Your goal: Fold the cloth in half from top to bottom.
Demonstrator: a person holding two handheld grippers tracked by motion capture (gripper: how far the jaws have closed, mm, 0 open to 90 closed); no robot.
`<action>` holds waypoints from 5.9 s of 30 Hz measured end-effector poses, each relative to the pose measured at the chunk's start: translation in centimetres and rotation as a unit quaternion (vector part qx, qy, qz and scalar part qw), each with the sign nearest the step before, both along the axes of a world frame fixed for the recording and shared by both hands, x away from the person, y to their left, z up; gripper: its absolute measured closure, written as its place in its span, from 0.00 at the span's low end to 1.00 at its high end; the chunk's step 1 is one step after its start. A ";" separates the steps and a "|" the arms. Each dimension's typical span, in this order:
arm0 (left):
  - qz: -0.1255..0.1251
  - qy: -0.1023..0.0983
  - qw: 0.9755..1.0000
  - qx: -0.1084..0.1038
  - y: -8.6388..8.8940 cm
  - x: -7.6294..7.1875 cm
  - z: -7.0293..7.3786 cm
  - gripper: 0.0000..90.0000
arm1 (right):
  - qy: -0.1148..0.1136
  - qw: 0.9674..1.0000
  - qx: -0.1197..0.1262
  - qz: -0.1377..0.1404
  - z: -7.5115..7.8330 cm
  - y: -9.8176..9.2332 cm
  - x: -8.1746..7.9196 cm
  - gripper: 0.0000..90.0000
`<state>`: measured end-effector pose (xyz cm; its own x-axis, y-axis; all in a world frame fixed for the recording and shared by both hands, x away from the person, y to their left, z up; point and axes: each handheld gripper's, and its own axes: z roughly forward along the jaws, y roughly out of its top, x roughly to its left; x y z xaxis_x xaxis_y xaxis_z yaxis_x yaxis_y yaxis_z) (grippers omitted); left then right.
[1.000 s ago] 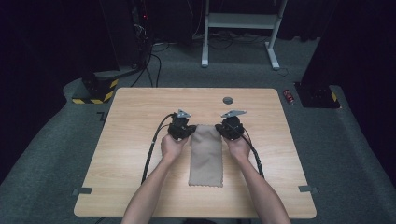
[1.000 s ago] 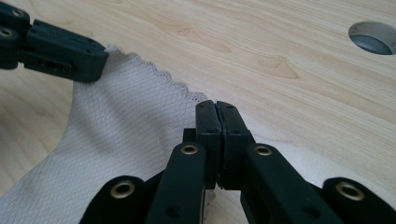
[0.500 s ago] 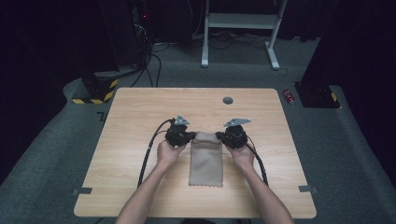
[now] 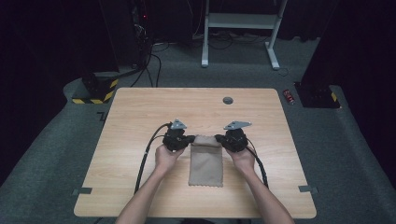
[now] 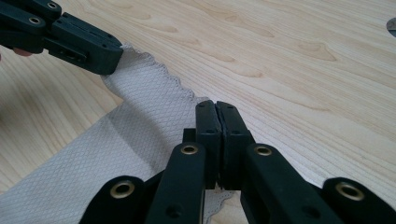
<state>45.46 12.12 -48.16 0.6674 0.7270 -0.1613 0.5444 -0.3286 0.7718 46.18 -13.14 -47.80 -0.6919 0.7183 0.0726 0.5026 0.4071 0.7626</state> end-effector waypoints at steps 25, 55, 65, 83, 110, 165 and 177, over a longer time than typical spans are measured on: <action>-0.011 -0.005 1.000 -0.014 0.5 -1.7 0.1 0.98 | -0.007 1.000 0.014 0.020 0.7 -0.5 -1.8 0.98; -0.031 -0.008 0.999 -0.020 0.8 -4.1 0.3 0.98 | -0.009 0.998 0.031 0.052 0.8 -1.2 -4.4 0.98; -0.034 -0.009 0.999 -0.019 1.0 -5.0 0.1 0.98 | -0.008 0.998 0.036 0.058 0.7 -1.3 -5.1 0.98; -0.043 -0.017 0.999 -0.022 1.1 -6.8 -0.5 0.98 | -0.010 0.996 0.043 0.075 0.1 -1.7 -7.0 0.98; -0.058 -0.012 0.998 -0.019 0.8 -8.8 -1.1 0.98 | -0.003 0.995 0.045 0.088 -0.9 -2.3 -9.3 0.98; -0.061 -0.004 0.998 0.000 0.8 -10.6 -2.8 0.96 | 0.021 0.996 0.012 0.091 -3.1 -2.3 -10.8 0.96; -0.073 0.007 0.997 0.006 1.1 -11.7 -3.4 0.97 | 0.021 0.995 0.014 0.095 -3.5 -2.4 -11.5 0.96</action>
<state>33.79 13.23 -51.55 0.7640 0.6243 -0.1629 0.5009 -0.4146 0.7598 34.67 -15.49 -51.28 -0.8114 0.5713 0.1232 0.4504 0.4768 0.7548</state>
